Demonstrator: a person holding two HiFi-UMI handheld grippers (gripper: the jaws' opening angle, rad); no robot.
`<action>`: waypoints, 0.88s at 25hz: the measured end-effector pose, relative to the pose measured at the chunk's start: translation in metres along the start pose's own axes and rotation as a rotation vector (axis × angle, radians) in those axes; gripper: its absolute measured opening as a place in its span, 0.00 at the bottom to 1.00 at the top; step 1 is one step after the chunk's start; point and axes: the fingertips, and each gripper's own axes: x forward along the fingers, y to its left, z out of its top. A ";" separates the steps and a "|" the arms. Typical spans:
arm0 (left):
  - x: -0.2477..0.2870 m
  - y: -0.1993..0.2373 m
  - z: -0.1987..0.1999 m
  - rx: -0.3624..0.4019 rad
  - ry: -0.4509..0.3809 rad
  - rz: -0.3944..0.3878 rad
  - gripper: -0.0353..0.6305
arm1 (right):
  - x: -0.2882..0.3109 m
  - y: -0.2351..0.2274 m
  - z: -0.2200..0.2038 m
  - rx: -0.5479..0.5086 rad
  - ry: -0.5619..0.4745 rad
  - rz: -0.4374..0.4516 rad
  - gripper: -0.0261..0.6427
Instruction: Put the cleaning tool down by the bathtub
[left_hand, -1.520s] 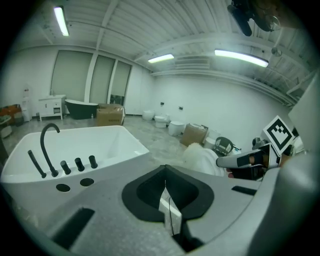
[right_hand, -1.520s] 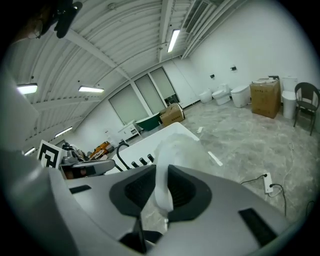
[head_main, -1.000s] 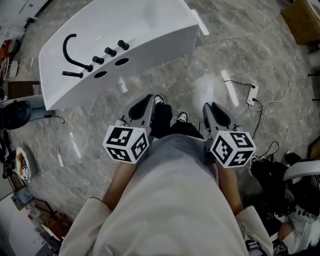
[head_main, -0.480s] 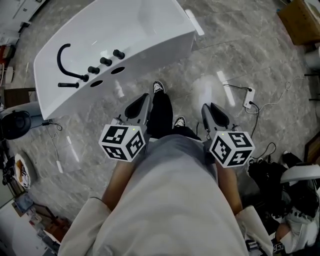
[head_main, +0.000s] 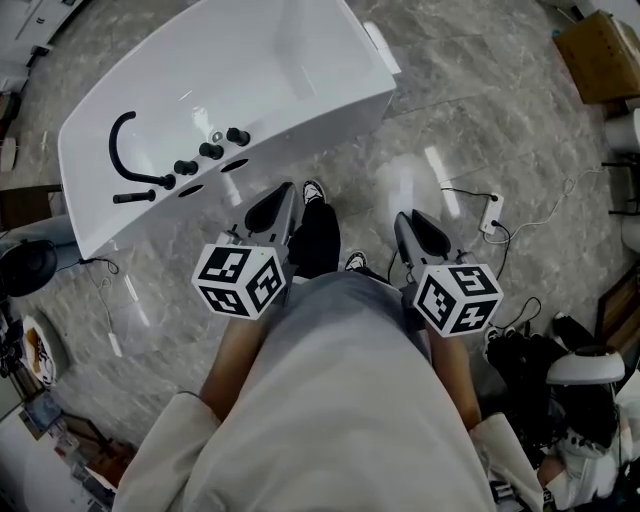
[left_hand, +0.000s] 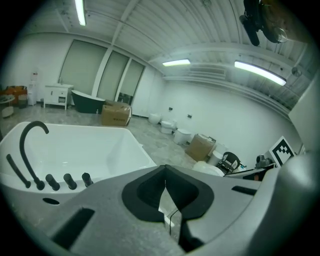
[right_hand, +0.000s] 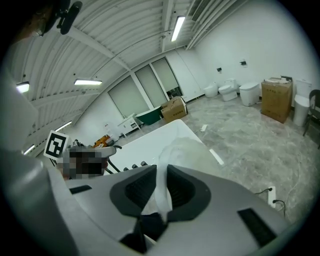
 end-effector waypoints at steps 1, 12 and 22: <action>0.005 0.007 0.007 -0.003 -0.002 0.001 0.06 | 0.008 0.001 0.007 -0.003 0.003 0.001 0.13; 0.039 0.074 0.071 -0.018 0.003 -0.013 0.06 | 0.084 0.027 0.073 -0.001 0.011 0.009 0.13; 0.055 0.137 0.105 -0.070 -0.030 -0.024 0.06 | 0.149 0.056 0.118 -0.056 0.021 0.016 0.13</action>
